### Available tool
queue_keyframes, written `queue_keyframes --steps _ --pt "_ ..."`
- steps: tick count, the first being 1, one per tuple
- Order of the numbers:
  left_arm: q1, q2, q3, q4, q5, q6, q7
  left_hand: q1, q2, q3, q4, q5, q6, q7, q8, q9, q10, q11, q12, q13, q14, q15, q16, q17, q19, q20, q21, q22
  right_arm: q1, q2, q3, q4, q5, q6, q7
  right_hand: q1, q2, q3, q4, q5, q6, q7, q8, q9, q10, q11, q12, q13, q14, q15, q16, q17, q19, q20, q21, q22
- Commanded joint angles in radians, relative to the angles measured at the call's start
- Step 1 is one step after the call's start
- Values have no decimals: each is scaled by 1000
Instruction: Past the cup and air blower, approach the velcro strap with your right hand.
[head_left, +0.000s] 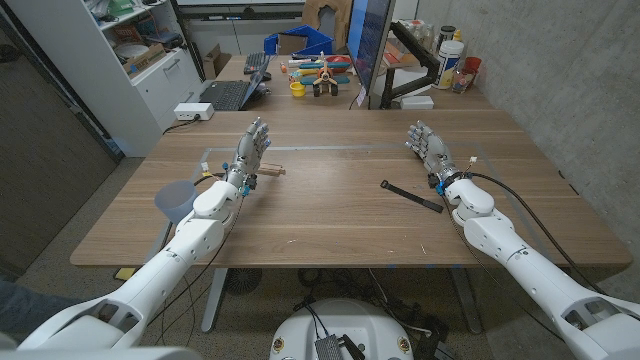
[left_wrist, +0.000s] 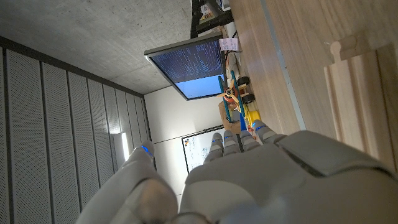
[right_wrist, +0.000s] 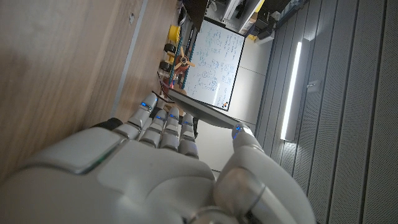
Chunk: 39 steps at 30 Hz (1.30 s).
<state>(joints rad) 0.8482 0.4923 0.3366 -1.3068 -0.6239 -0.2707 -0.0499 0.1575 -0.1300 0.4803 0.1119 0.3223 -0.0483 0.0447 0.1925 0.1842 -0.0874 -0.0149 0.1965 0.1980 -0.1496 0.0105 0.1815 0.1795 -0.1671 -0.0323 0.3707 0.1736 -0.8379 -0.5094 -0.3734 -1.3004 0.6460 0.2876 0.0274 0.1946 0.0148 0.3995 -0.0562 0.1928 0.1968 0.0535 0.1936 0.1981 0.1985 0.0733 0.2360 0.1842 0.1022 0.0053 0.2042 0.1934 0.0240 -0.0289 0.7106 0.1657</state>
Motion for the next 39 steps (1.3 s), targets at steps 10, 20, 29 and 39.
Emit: queue_keyframes --steps 10,20,29,39 --pt "36 -91 -125 -37 110 74 -66 11 3 3 -2 9 -8 -2 7 5 -7 -2 6 2 -8 1 7 3 -73 -20 -1 2 -9 -3 -1 -8 -2 7 0 7 4 6 -1 7 10 -2 5 0 7 -2 -1 2 8 1 3 3 6 -28 -3 2" --pt "26 -116 -139 -35 139 89 -89 11 4 1 -2 11 -6 -1 8 5 -7 2 6 0 -8 0 7 3 -73 -19 -5 3 -6 -19 -2 6 -28 48 20 -9 -4 -8 -1 8 -14 -61 -3 -3 11 -46 -5 1 23 -36 4 -1 18 -38 -27 2" --pt "26 -126 -149 -39 153 97 -97 12 6 -2 -3 13 -2 1 9 5 -7 1 7 -1 -7 0 7 3 -72 -19 -9 3 -4 -28 -1 8 -38 61 26 -12 -6 -10 -1 9 -16 -65 -2 -3 9 -45 -8 1 23 -39 2 -2 18 -39 -34 2" --pt "33 -134 -157 -42 157 104 -102 13 7 -4 -4 14 1 1 9 5 -3 2 8 -2 -4 -1 8 3 -72 -18 -13 3 15 -25 -4 42 -55 100 48 -13 -4 -10 -3 12 -20 -81 -2 -3 -3 -59 -14 1 29 -44 1 -5 25 -41 -43 1"
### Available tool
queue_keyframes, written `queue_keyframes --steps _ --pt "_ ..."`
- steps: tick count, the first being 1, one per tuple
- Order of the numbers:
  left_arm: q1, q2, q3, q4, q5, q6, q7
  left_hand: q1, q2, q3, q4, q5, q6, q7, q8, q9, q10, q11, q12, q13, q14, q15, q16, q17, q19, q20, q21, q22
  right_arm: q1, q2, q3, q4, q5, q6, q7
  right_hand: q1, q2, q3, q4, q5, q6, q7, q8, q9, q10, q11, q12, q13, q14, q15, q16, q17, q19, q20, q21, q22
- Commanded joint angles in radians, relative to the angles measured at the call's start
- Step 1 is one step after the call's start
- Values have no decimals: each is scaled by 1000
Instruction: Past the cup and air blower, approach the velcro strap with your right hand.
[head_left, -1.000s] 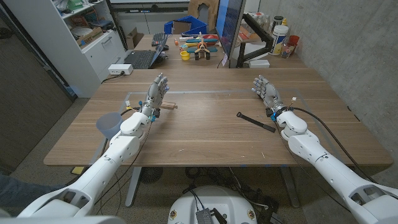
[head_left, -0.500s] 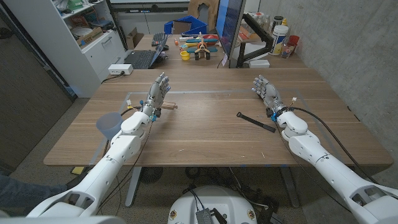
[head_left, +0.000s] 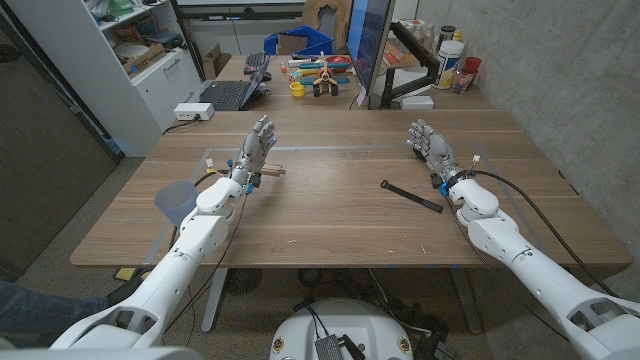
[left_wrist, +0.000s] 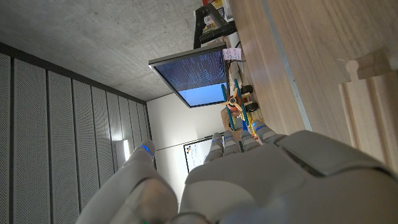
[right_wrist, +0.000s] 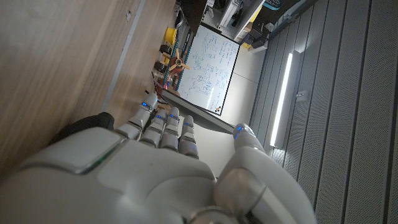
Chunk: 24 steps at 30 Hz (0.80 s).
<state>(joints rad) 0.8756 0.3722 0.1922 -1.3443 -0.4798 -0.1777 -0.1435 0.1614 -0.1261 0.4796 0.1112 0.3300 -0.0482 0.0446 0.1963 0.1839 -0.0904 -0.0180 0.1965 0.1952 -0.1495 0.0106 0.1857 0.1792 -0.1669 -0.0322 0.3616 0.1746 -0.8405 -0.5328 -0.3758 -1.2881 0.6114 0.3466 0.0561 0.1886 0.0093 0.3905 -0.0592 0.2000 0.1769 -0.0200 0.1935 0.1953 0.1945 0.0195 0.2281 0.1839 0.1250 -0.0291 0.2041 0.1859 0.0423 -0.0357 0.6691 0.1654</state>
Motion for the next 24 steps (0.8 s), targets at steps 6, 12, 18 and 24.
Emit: queue_keyframes --steps 6,12,18,24 --pt "10 -12 -15 -18 19 16 -4 9 3 -5 -4 8 3 1 6 6 -2 1 8 1 -5 -1 4 3 -72 -18 -7 2 31 5 -6 68 -38 90 36 -7 -4 -4 -4 6 -2 -15 -1 0 2 -13 -7 1 10 -13 0 1 13 -35 -7 1" --pt "18 -12 -19 -30 19 21 2 9 4 -7 -4 8 5 2 7 6 -3 0 8 0 -4 -2 4 3 -73 -17 -9 2 38 6 -6 91 -60 127 36 -4 19 4 -4 14 -30 -44 -8 1 9 -36 -7 1 30 -30 3 0 40 -43 -19 1" --pt "27 -10 -19 -40 24 28 9 10 5 -8 -4 9 8 3 8 6 -1 2 9 0 -2 -2 5 3 -71 -16 -11 2 39 -24 -9 67 -90 104 17 5 36 13 -8 18 -61 -50 -13 1 20 -45 -4 1 39 -40 1 -2 53 -49 -28 1" --pt "34 2 -18 -69 32 39 18 10 5 -10 -5 10 11 5 8 6 -1 0 9 0 -3 -2 4 3 -72 -14 -14 2 46 -29 -8 73 -99 107 13 4 33 12 -10 18 -60 -53 -9 2 29 -47 -2 1 43 -42 1 -3 57 -48 -32 1"
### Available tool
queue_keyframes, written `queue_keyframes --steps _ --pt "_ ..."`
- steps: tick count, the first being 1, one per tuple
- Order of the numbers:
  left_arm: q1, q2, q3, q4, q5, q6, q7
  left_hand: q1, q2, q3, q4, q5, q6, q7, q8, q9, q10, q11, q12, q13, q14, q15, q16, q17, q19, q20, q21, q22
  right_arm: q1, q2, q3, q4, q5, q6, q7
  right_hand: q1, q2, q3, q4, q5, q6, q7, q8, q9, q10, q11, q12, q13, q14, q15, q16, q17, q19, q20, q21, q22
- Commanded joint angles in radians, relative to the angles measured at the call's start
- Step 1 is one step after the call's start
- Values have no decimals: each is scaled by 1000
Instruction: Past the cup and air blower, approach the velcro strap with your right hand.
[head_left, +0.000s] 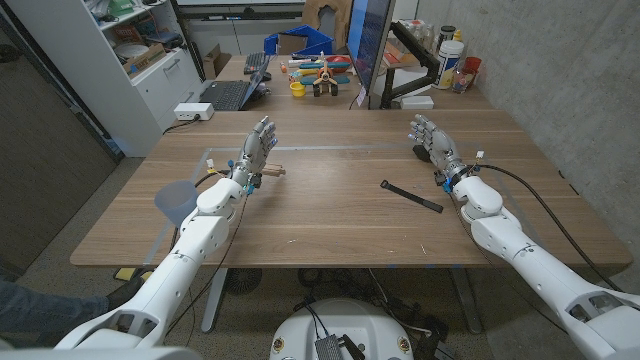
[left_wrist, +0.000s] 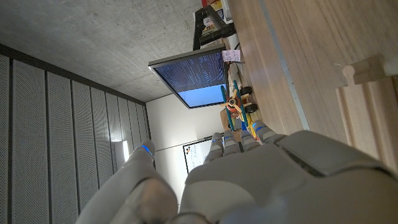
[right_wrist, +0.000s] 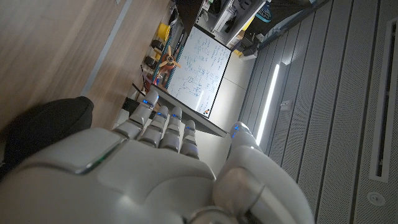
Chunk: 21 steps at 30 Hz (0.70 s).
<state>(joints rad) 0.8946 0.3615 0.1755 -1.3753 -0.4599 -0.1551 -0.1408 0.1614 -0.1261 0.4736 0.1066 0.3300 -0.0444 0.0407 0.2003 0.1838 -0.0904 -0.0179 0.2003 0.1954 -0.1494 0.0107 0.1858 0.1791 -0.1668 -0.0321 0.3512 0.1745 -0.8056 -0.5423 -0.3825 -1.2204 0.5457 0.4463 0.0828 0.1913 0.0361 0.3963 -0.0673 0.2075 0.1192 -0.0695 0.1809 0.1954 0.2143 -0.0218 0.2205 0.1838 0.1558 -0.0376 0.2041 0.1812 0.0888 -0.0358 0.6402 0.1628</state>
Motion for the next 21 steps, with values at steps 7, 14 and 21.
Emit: queue_keyframes --steps 7,14,21 --pt "16 18 1 -56 17 29 25 10 6 -6 0 11 7 8 4 6 -1 0 5 -1 -3 -2 4 4 -72 -13 -6 3 14 -19 2 27 -50 35 -26 12 -12 1 -19 13 -44 -12 -3 2 13 -9 4 2 22 -37 -2 -2 25 -48 -15 3" --pt "16 22 9 -67 23 44 31 10 6 -8 -1 12 9 9 4 6 -2 2 5 -1 -4 -2 3 4 -73 -12 -10 3 8 -13 11 45 -54 74 -40 27 -31 -1 -38 17 -59 -15 0 2 23 -23 6 2 35 -47 -3 -4 43 -49 -23 3" --pt "15 25 10 -77 27 49 37 10 7 -10 -1 13 11 9 4 6 -2 1 5 -1 -4 -3 3 4 -73 -12 -13 3 1 -21 16 48 -68 101 -45 26 -34 -3 -39 20 -56 -19 6 2 29 -30 7 2 44 -52 -1 -3 53 -49 -27 3"
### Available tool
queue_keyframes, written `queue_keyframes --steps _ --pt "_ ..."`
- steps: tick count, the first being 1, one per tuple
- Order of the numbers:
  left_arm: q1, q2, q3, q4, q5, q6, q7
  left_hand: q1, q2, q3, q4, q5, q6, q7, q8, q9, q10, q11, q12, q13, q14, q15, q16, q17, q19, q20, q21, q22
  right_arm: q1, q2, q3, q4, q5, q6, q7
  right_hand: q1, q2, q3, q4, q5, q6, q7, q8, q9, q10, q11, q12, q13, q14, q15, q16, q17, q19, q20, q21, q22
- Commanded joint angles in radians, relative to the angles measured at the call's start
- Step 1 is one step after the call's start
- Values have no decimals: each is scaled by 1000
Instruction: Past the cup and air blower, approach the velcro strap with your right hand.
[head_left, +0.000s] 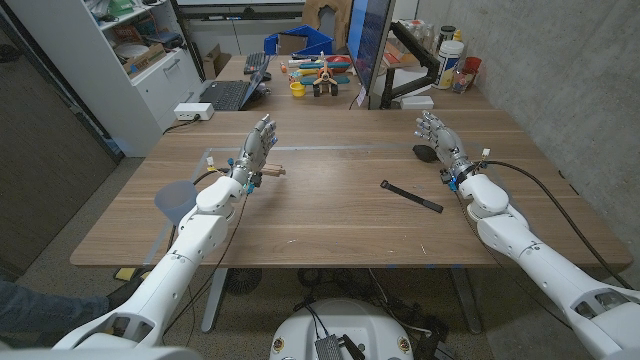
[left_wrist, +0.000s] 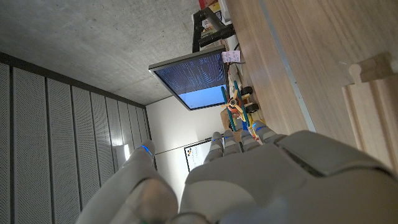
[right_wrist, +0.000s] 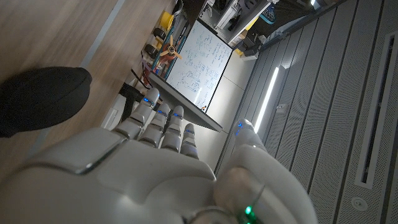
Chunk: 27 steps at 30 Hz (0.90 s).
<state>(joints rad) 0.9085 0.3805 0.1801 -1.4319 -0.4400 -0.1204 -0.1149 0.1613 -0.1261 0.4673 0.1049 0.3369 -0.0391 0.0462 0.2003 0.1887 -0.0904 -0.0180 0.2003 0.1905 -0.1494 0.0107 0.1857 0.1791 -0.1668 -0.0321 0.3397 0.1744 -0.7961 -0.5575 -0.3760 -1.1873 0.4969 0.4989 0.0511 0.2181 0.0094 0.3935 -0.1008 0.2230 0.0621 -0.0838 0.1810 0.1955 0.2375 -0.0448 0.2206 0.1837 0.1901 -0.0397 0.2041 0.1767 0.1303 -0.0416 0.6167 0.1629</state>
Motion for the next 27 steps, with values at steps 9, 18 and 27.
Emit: queue_keyframes --steps 9,18,27 --pt "2 7 9 -25 9 19 14 11 8 -6 1 7 8 3 4 1 -3 0 5 3 -4 -3 3 4 -73 -10 -5 3 -38 -49 19 -34 -54 39 -40 -6 -9 -4 -5 7 3 -7 9 2 11 -10 8 2 20 -52 1 4 22 -45 -9 3" --pt "-5 1 10 -20 0 25 5 11 9 -9 0 8 9 3 4 1 -2 0 5 3 -5 -3 3 4 -74 -8 -8 3 -51 -52 20 -33 -61 61 -39 2 -14 -4 -13 13 11 -16 15 2 16 -24 8 3 25 -53 -2 3 29 -43 -18 3" --pt "-13 4 16 -25 7 40 5 11 9 -10 0 9 10 3 4 1 -3 2 5 3 -6 -3 2 4 -73 -8 -11 3 -56 -55 15 -26 -87 68 -54 6 -14 -3 -16 17 12 -18 16 2 17 -27 7 3 27 -53 -4 3 33 -43 -25 3"
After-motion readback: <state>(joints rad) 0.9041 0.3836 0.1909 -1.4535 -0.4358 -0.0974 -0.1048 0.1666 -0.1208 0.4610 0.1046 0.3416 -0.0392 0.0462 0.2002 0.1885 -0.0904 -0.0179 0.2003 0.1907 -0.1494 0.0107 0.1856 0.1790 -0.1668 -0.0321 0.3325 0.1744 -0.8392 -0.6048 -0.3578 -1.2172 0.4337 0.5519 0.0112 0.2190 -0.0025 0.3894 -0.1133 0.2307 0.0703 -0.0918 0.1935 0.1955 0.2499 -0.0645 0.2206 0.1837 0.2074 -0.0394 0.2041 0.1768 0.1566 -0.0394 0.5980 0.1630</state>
